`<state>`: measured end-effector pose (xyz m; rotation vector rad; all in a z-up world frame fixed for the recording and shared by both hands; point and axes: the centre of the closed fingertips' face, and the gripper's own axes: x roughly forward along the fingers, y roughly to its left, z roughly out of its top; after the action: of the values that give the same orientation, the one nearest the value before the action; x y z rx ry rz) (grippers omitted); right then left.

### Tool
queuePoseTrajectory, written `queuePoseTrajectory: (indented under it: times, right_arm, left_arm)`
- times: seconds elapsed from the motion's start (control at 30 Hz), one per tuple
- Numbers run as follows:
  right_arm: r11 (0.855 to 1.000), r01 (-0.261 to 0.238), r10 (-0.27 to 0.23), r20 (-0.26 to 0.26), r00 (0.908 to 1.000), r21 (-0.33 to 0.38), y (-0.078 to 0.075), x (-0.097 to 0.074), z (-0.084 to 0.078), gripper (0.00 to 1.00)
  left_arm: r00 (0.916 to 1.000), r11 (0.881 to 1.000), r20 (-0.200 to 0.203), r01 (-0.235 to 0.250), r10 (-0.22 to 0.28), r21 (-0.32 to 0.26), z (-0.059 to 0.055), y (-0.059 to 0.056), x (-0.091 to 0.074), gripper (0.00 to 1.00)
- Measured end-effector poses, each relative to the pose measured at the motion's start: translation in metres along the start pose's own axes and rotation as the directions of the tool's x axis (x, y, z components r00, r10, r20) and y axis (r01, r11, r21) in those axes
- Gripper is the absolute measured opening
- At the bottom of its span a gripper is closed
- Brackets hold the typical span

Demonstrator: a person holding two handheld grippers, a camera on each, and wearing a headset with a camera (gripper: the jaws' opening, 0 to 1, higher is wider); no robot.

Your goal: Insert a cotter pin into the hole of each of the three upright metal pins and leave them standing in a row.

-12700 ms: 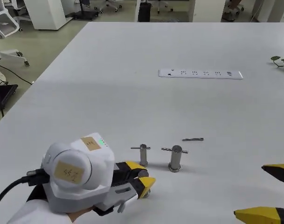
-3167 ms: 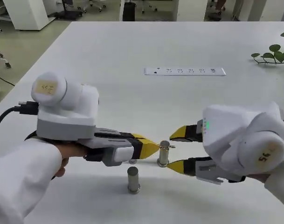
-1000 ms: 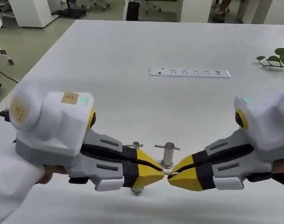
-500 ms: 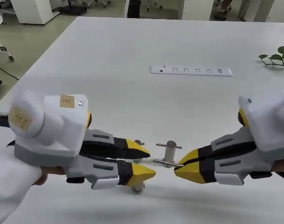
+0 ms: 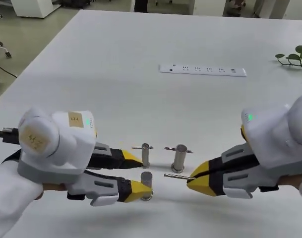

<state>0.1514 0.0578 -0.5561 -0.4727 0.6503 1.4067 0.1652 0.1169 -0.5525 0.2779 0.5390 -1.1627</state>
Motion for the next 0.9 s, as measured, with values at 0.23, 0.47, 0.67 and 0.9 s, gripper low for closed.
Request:
queuePoseTrajectory:
  times: [0.23, 0.47, 0.67, 0.9]
  right_arm:
    - [0.998, -0.008, 0.006, -0.037, 0.9993, -0.058, 0.0, 0.009, -0.001, 0.0]
    - [0.997, -0.019, 0.016, -0.039, 0.9991, -0.074, -0.001, 0.014, 0.004, 0.0]
    - [0.996, -0.025, 0.021, -0.044, 0.9988, -0.09, -0.002, 0.017, 0.005, 0.0]
    - [0.994, -0.04, 0.035, -0.052, 0.998, -0.1, -0.001, 0.021, 0.007, 0.0]
  left_arm:
    - [0.9999, 1.0, 0.006, 0.009, -0.009, -0.003, -0.001, 0.0, 0.002, 0.15]
    - [0.9999, 1.0, 0.005, 0.012, -0.012, -0.002, -0.002, -0.001, 0.001, 0.1]
    - [0.9998, 1.0, 0.0, 0.018, -0.018, -0.001, -0.003, -0.001, 0.0, 0.1]
    - [0.9999, 1.0, -0.001, 0.017, -0.017, 0.002, -0.003, -0.001, 0.001, 0.1]
